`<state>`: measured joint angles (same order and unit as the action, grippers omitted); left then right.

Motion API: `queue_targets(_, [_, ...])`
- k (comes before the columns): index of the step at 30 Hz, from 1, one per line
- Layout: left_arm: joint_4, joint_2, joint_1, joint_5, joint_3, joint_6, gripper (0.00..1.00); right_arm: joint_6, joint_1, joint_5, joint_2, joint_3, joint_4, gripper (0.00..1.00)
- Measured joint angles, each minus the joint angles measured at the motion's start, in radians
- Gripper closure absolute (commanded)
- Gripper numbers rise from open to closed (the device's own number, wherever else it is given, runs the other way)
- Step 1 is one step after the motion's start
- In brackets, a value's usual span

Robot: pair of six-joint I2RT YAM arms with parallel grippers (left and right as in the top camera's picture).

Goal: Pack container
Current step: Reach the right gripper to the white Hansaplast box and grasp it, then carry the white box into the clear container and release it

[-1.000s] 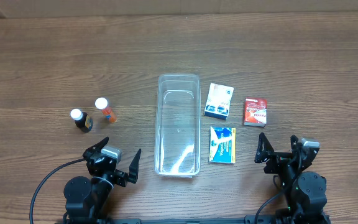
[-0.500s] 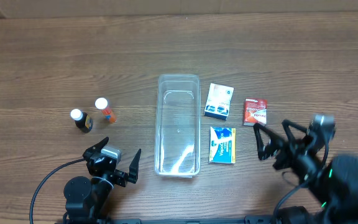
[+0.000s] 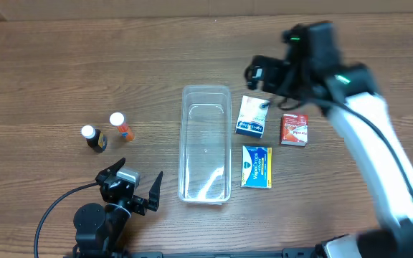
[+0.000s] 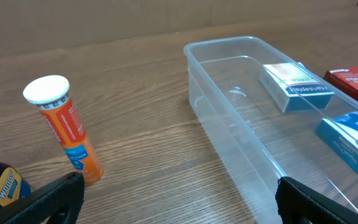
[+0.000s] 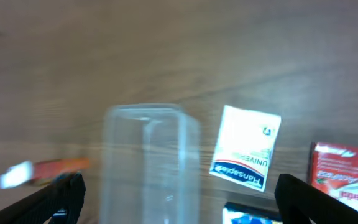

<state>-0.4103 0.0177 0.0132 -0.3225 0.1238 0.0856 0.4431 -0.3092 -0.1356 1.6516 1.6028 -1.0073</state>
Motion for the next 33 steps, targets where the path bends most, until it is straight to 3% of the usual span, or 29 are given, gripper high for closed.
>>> queue_targets(6, [0.000, 0.000, 0.000, 0.000, 0.000, 0.000, 0.00, 0.107, -0.001, 0.049, 0.317, 0.000, -0.010, 0.00])
queue_targets(24, [0.000, 0.000, 0.000, 0.000, 0.000, 0.000, 0.00, 0.200, -0.038, 0.110, 0.481, 0.000, 0.018, 0.00])
queue_targets(29, [0.000, 0.000, 0.000, 0.000, 0.000, 0.000, 0.00, 0.213, -0.038, 0.137, 0.481, -0.001, 0.037, 0.18])
queue_targets(33, [0.000, 0.000, 0.000, 0.000, 0.000, 0.000, 0.00, 0.212, -0.036, 0.188, 0.481, 0.000, -0.043, 0.23])
